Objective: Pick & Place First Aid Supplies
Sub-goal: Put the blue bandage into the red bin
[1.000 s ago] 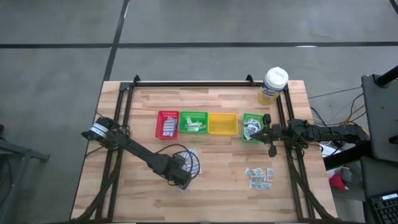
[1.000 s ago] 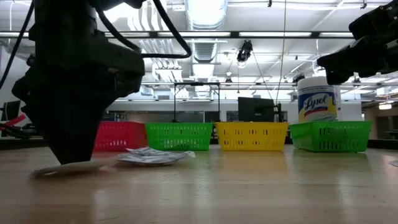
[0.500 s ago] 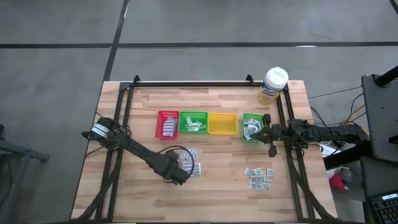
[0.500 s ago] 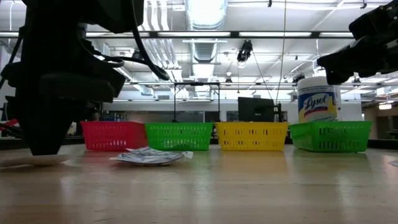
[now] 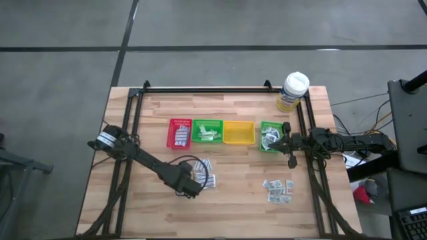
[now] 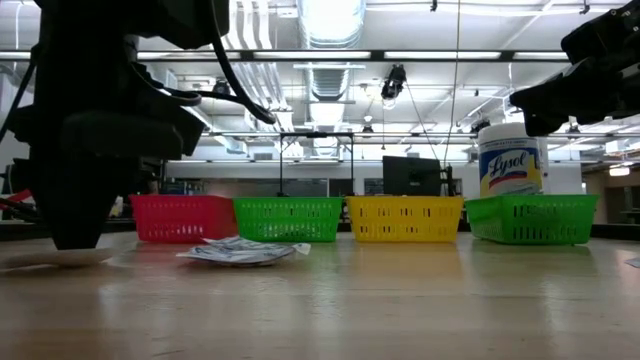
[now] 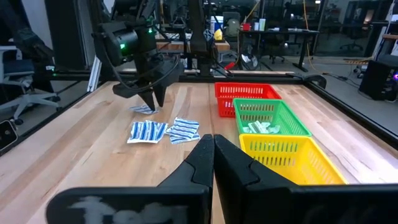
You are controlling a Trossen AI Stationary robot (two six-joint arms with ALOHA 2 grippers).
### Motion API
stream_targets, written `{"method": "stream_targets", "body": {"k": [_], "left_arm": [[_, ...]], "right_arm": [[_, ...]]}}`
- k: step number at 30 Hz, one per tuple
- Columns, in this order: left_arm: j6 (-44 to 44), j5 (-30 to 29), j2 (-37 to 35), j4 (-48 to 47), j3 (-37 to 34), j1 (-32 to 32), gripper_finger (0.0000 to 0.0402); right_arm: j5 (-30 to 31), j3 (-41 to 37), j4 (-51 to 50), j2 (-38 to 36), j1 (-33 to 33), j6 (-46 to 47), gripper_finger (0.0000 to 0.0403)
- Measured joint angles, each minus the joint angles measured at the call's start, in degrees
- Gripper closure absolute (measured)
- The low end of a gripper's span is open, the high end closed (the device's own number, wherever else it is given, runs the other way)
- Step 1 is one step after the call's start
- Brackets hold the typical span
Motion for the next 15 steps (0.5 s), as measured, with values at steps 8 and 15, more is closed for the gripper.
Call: {"method": "stream_targets", "body": {"k": [8,15], "left_arm": [[0.11,0.06,0.10,1.53,-0.21,0.00,0.0365],[1.11,-0.03,0.17,1.77,-0.31,0.04,0.0398]], "right_arm": [[0.00,0.00,0.01,0.00,-0.01,-0.15,0.0394],[0.00,-0.01,0.01,0.00,0.01,-0.15,0.0394]]}}
